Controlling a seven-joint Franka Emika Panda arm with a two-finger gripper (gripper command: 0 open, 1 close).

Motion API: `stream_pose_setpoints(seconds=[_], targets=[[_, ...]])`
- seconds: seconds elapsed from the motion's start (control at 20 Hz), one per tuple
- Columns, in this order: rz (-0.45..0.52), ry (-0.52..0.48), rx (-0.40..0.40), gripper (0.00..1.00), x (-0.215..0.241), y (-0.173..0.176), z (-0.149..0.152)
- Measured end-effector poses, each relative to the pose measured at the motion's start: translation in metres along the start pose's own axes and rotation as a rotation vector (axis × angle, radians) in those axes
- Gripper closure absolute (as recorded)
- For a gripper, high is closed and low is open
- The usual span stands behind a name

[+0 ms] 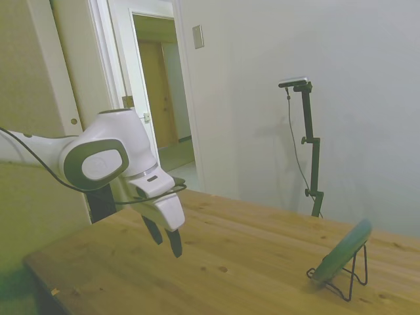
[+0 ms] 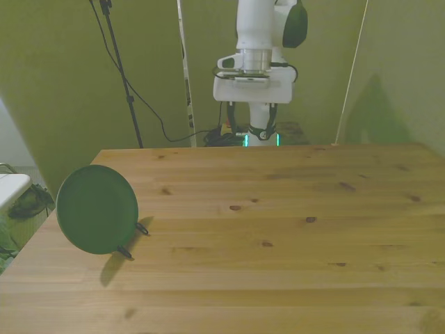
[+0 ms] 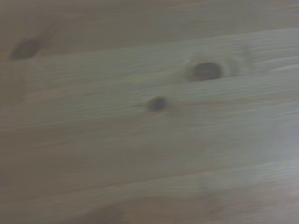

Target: Unload the plate

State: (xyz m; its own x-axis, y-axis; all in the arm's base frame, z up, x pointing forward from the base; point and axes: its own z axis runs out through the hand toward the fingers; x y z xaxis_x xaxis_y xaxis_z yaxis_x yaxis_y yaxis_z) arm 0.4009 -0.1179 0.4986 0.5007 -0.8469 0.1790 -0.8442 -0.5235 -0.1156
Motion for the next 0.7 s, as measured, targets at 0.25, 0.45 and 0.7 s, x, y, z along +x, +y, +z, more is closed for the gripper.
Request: stream_pose_setpoints(seconds=[0.25, 0.45, 0.7], targets=[[0.074, 0.08, 0.023, 0.0, 0.072, 0.034, -0.06], [0.112, 0.113, 0.028, 0.0, 0.123, 0.047, -0.085], [0.177, 0.145, 0.001, 0.0, 0.198, 0.063, -0.091]])
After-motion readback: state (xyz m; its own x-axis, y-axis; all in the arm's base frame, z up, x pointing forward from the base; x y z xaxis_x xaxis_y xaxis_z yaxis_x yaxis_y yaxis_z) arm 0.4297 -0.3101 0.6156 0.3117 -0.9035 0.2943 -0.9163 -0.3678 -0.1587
